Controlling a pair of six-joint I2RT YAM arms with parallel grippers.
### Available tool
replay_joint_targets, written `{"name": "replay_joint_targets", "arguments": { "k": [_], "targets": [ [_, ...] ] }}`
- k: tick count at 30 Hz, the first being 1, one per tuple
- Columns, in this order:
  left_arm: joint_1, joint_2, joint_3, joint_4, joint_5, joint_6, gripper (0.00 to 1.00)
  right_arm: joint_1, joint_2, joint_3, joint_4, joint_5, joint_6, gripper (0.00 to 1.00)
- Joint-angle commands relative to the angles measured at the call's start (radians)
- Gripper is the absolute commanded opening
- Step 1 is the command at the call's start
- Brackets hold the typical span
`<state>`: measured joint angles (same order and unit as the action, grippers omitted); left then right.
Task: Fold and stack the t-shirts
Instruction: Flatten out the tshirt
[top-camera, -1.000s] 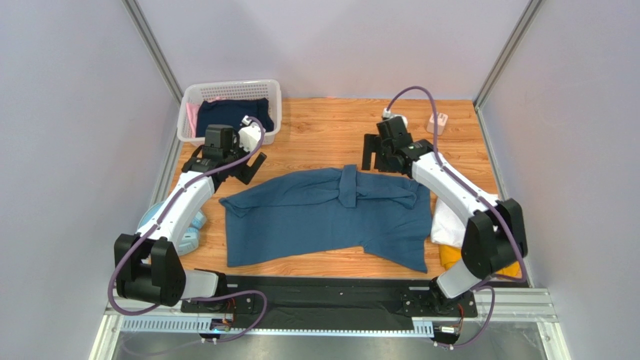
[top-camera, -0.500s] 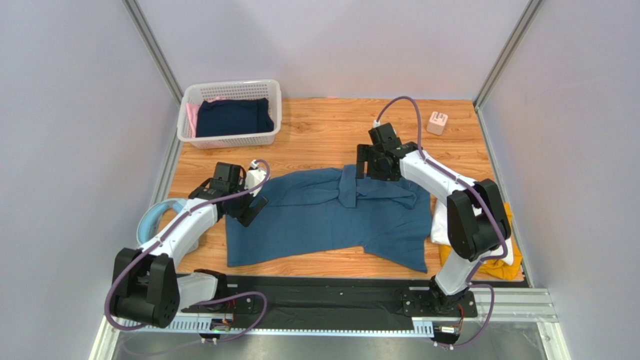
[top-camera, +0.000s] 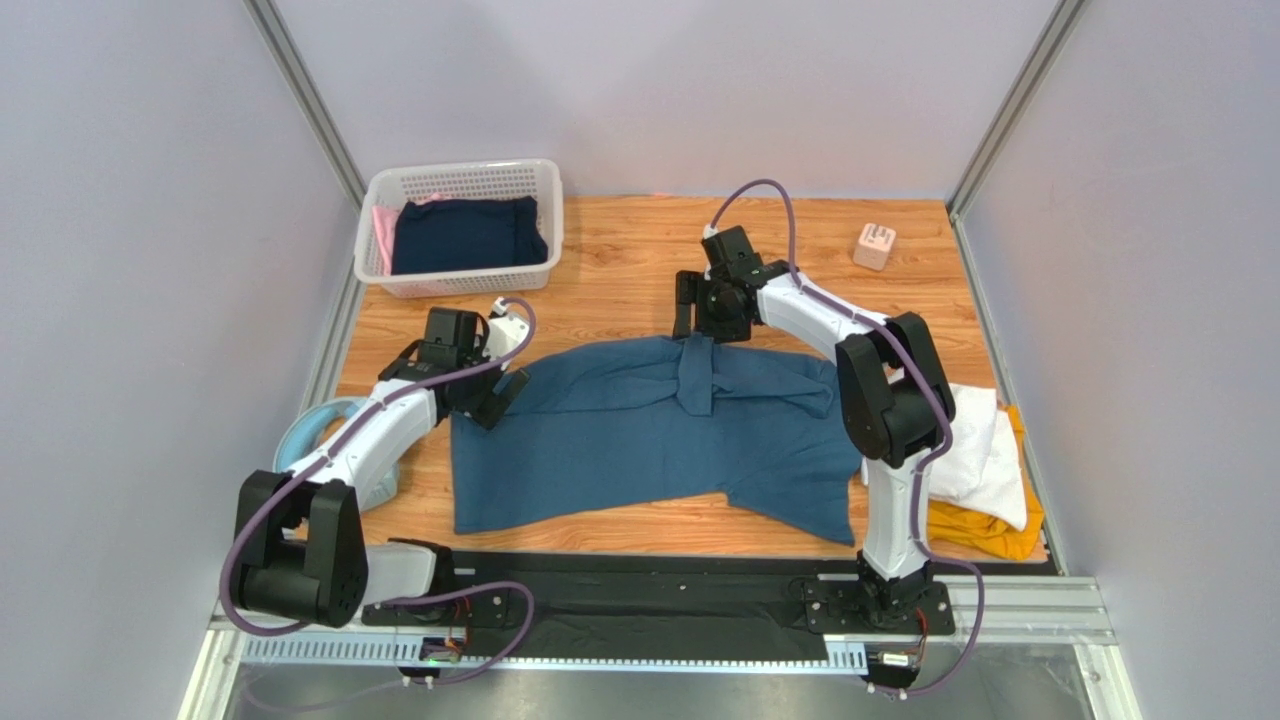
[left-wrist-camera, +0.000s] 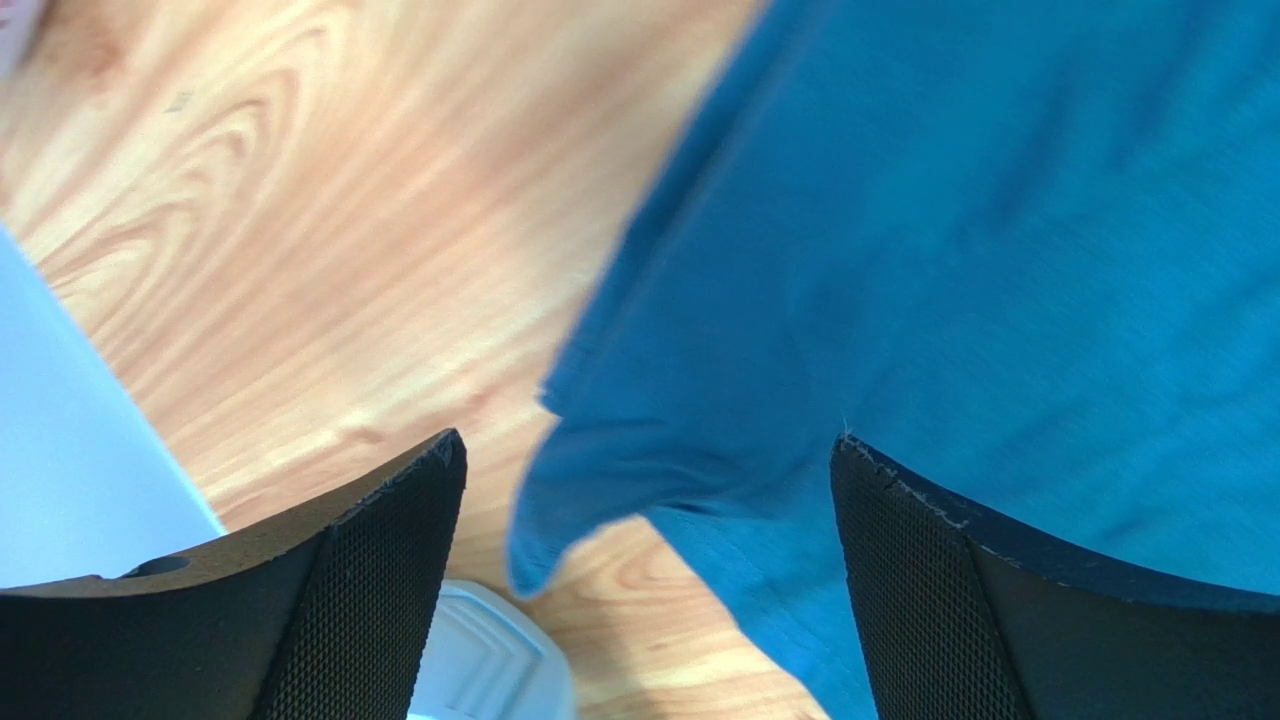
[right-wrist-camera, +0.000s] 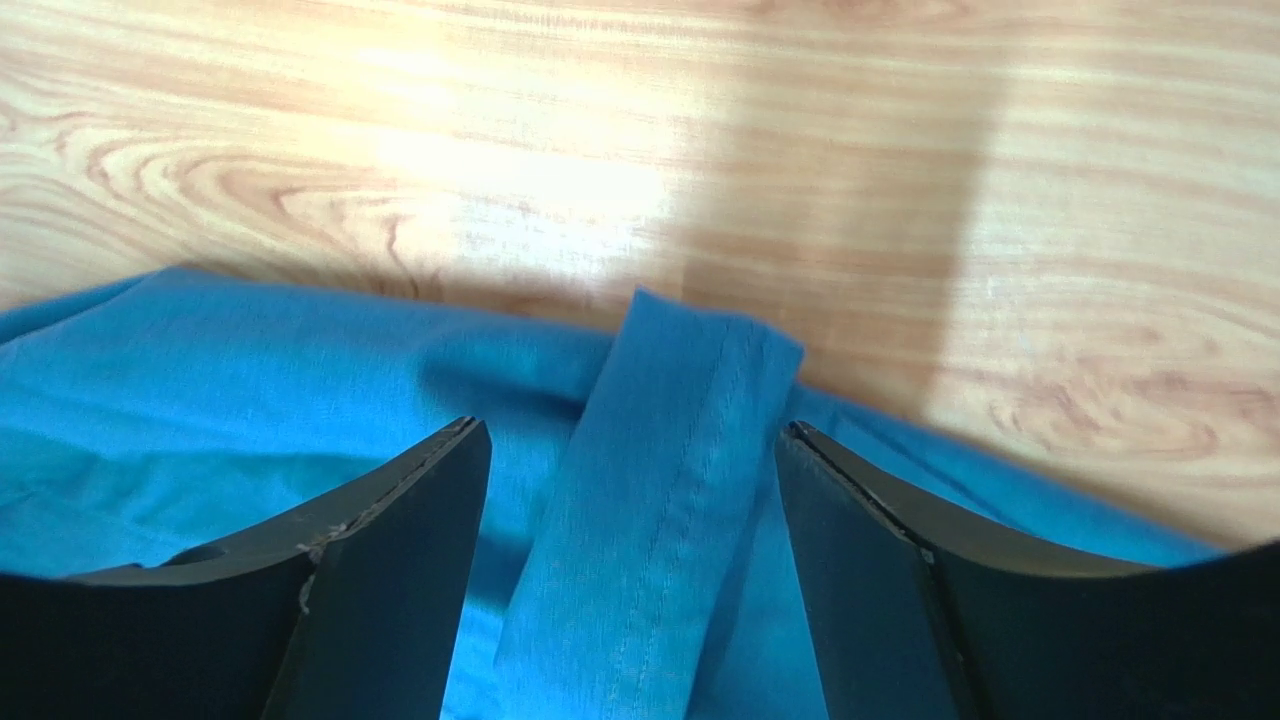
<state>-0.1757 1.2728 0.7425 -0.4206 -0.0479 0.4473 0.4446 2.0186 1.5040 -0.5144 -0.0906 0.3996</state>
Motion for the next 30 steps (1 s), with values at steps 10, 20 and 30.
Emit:
{"name": "replay_joint_targets", "arguments": {
  "k": [10, 20, 30],
  "targets": [
    [0.128, 0.109, 0.121, 0.055, 0.032, 0.021, 0.47, -0.032, 0.065, 0.076, 0.016, 0.008, -0.035, 0.26],
    [0.128, 0.155, 0.141, 0.042, 0.043, -0.002, 0.85, -0.032, -0.024, 0.078, -0.024, 0.002, -0.035, 0.0],
    [0.125, 0.209, 0.178, 0.02, 0.105, -0.032, 0.82, -0.032, -0.239, 0.042, -0.076, 0.023, -0.058, 0.0]
  ]
}}
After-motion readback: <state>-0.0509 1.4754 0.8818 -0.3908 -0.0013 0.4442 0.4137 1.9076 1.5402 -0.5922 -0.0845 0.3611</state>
